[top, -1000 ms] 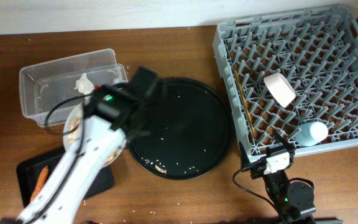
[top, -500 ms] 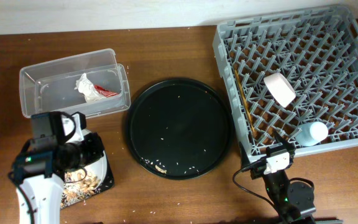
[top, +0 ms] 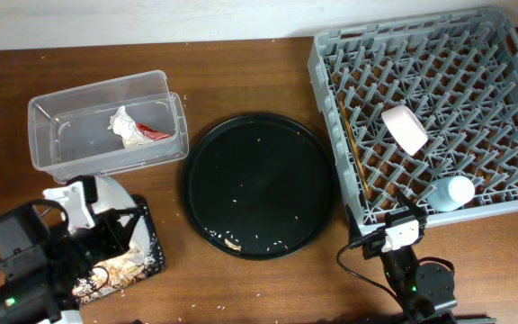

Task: Sort waste into correct bins and load items into the dishwasher rack
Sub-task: 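Grasp the rice plate with the left gripper and tip food onto the black tray, then carry the empty plate with the left gripper into the dish rack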

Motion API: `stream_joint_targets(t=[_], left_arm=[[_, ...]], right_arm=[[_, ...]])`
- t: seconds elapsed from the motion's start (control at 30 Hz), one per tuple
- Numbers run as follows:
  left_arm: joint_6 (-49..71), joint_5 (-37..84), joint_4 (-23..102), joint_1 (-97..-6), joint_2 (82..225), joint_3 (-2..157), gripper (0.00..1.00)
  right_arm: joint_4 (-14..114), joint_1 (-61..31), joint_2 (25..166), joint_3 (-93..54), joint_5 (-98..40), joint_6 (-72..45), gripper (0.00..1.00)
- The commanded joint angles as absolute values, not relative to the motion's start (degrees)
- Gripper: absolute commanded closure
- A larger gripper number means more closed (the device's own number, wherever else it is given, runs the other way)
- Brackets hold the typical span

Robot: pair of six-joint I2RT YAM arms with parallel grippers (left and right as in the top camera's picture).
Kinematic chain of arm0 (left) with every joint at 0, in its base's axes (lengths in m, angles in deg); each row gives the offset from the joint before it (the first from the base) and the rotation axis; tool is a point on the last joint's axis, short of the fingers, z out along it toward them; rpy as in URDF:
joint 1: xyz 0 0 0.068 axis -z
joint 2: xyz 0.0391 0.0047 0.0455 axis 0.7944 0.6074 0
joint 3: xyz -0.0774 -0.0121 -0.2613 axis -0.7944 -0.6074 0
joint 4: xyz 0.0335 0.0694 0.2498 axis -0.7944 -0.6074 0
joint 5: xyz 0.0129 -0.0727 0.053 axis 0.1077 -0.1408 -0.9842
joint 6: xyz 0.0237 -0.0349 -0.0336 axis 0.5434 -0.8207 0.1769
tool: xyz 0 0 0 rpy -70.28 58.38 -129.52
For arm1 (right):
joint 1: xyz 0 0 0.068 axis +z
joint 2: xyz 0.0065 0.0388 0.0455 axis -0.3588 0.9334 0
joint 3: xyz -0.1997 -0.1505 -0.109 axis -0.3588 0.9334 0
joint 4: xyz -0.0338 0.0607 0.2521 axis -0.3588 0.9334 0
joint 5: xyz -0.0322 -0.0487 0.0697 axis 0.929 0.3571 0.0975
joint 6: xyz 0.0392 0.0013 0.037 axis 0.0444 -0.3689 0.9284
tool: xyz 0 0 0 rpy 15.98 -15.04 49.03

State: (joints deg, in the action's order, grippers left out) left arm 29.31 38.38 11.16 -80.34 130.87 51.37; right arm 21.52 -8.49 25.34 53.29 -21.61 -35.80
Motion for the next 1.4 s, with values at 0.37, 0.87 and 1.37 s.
stream_joint_targets(t=[0.37,0.87,1.37], left_arm=[[42.0,63.2,8.3,-101.9,132.4,45.8,1.00],[35.0,56.6,12.4,-83.7,137.0,54.8,1.00],[-30.9,42.8,131.6,-31.6,186.9,62.2,1.00]], right_arm=[[21.6,-8.3,25.1,53.7,-21.9,-36.1,0.02],[21.6,-8.3,25.1,53.7,-22.0,-36.1,0.02],[21.6,-8.3,25.1,53.7,-22.0,-36.1,0.02]])
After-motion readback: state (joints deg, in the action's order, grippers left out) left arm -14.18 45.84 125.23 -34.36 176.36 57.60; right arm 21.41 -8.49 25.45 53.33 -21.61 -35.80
